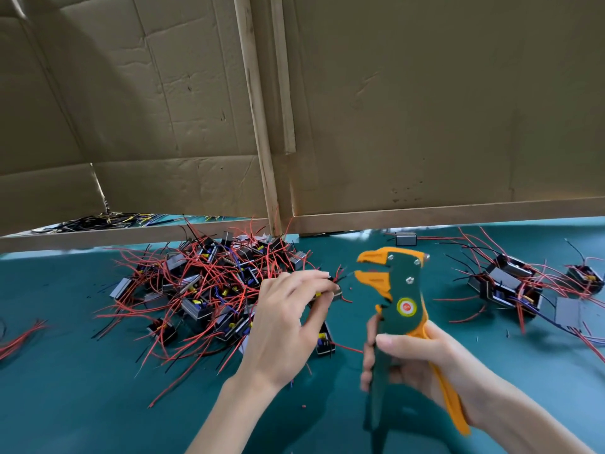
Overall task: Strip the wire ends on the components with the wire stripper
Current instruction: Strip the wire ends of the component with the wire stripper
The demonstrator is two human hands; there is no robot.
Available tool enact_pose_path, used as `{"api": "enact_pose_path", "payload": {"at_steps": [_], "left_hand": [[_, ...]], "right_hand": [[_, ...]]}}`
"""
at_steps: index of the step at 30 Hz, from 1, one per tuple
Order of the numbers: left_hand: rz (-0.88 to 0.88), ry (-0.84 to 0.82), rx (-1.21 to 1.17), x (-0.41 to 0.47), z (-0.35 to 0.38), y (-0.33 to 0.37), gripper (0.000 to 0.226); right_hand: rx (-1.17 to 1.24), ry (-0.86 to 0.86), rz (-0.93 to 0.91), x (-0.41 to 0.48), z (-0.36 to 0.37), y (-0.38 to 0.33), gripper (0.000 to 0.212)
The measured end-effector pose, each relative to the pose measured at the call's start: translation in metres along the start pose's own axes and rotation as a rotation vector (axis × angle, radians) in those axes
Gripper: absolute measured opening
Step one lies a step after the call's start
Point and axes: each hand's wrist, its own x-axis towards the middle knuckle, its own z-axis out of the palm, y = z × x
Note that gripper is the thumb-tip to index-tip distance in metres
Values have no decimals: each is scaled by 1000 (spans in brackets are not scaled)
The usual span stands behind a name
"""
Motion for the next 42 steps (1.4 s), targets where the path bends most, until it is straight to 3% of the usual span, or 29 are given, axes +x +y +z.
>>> {"api": "enact_pose_path", "payload": {"at_steps": [6,10,17,42], "left_hand": [[-75,26,-133,-1,-5,-1,24],[74,24,-70,-1,-3,0,16],[111,21,-51,0,-4,-2,20],[153,-109,-33,1,-11,0,23]], "right_hand": [[-10,117,-74,3,-31,-15,16],[-126,51,-4,4,-34,-12,39],[-216,-52,50,3,-30,-4,33],[-349,-130,106,-3,-27,-11,26]]}}
